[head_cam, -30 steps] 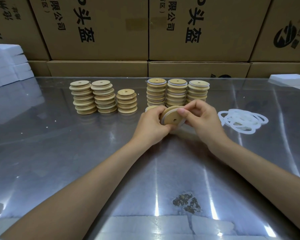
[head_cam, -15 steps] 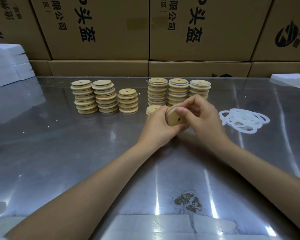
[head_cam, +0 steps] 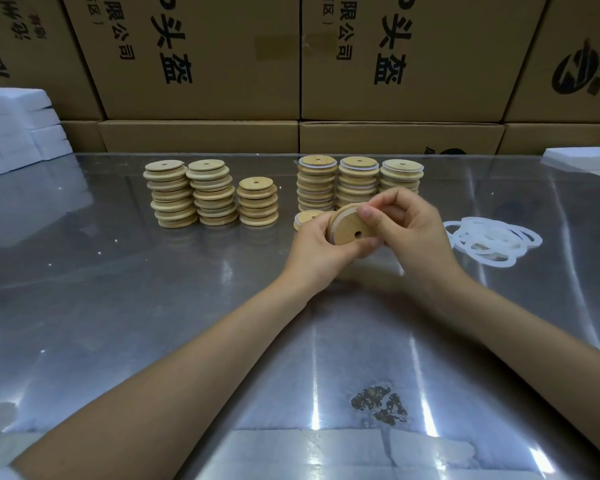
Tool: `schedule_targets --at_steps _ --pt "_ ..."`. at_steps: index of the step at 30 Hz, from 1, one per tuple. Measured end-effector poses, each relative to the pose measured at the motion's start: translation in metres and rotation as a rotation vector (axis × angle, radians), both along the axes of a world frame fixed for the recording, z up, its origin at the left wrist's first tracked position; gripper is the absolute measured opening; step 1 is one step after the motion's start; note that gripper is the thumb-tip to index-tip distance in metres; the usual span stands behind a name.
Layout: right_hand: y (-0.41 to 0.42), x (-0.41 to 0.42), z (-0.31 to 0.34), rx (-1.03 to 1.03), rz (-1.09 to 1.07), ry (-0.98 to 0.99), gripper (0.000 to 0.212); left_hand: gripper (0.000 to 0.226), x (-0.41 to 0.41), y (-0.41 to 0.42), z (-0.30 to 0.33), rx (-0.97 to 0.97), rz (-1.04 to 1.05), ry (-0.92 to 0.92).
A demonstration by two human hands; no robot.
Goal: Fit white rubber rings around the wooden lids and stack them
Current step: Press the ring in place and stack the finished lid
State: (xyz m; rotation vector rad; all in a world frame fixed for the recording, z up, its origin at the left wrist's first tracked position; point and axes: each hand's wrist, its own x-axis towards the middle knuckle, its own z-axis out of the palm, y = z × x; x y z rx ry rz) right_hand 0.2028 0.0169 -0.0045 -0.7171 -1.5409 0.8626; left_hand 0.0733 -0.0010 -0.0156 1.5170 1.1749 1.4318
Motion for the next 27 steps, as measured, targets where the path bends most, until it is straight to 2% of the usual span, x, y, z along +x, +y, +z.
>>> schedule_targets --at_steps 4,12,19,23,25,27 --pt "-0.002 -0.002 -0.001 0.026 -0.012 -0.019 0.012 0.031 0.000 -0.002 0.001 -0.007 -0.032 -0.057" --pt "-0.001 0.001 0.001 -0.254 0.078 0.132 0.013 0.030 -0.004 -0.003 0.003 -0.085 -0.103 -0.143" --pt "-0.003 0.000 0.002 -0.153 0.050 0.088 0.008 0.031 -0.007 -0.002 0.003 -0.095 -0.133 -0.207" --pt "-0.002 0.000 -0.001 -0.171 0.018 0.059 0.005 0.035 -0.012 0.000 0.002 -0.130 -0.154 -0.276" --pt "-0.001 0.002 -0.001 -0.185 -0.013 0.046 0.004 0.035 -0.014 0.001 0.002 -0.122 -0.165 -0.230" --pt "0.000 0.003 -0.001 -0.184 -0.031 0.044 0.007 0.037 -0.016 0.003 0.002 -0.056 -0.121 -0.042"
